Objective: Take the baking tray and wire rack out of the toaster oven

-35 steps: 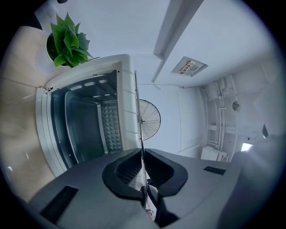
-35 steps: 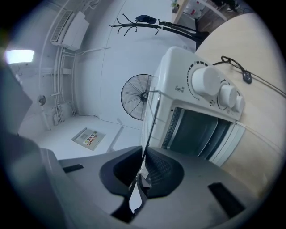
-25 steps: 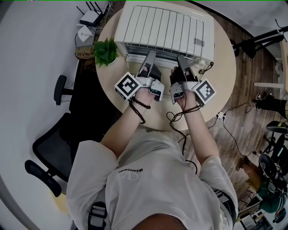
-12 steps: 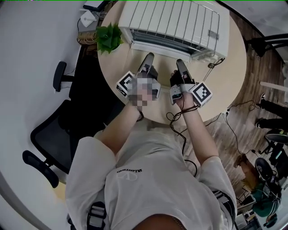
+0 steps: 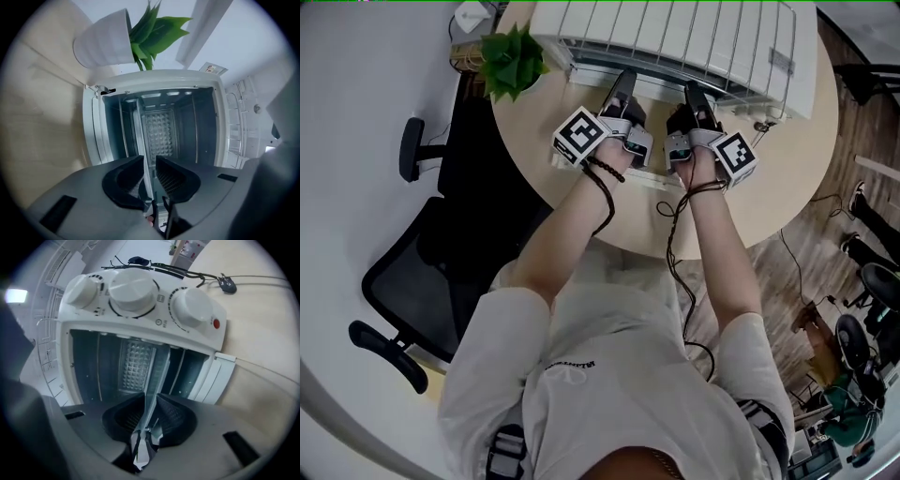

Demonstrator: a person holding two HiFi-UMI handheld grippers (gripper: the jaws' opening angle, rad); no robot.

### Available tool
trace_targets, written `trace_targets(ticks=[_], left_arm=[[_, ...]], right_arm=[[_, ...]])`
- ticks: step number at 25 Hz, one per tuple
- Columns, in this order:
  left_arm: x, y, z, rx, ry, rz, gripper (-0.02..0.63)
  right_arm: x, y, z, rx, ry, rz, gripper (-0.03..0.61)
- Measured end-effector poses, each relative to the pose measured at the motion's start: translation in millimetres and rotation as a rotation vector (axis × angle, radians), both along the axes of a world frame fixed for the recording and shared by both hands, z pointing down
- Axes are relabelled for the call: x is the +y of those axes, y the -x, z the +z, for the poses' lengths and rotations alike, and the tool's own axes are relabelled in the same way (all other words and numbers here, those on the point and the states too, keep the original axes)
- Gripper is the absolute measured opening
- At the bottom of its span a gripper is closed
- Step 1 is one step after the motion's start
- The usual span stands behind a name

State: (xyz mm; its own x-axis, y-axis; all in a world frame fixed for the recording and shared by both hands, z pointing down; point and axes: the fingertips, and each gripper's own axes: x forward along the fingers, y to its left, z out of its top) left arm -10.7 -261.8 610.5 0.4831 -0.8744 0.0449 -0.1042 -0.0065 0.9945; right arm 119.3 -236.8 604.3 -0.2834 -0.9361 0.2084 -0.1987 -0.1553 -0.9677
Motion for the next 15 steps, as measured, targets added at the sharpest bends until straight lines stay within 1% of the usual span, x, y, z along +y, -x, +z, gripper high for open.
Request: trace_targets(ticks=[5,7,15], left_arm=[[-15.9,-8.3,17.3,0.004,0.018,-0.001,0.081],[-20.8,-9.1,18.0,0.007,0.013,-0.004,0.081],[-47.1,-8.7,20.3,0.025,-0.004,-0.021,0.081]], right_arm=[[-18.9,-9.8,17.5,-0.008,0.005,0.047,0.08],[-24.1,-11.4,17.5,-0.021,0.0,0.063,0.08],[-41.6,-15.4,26.6,-0.021,-0.001,0.093,0.08]])
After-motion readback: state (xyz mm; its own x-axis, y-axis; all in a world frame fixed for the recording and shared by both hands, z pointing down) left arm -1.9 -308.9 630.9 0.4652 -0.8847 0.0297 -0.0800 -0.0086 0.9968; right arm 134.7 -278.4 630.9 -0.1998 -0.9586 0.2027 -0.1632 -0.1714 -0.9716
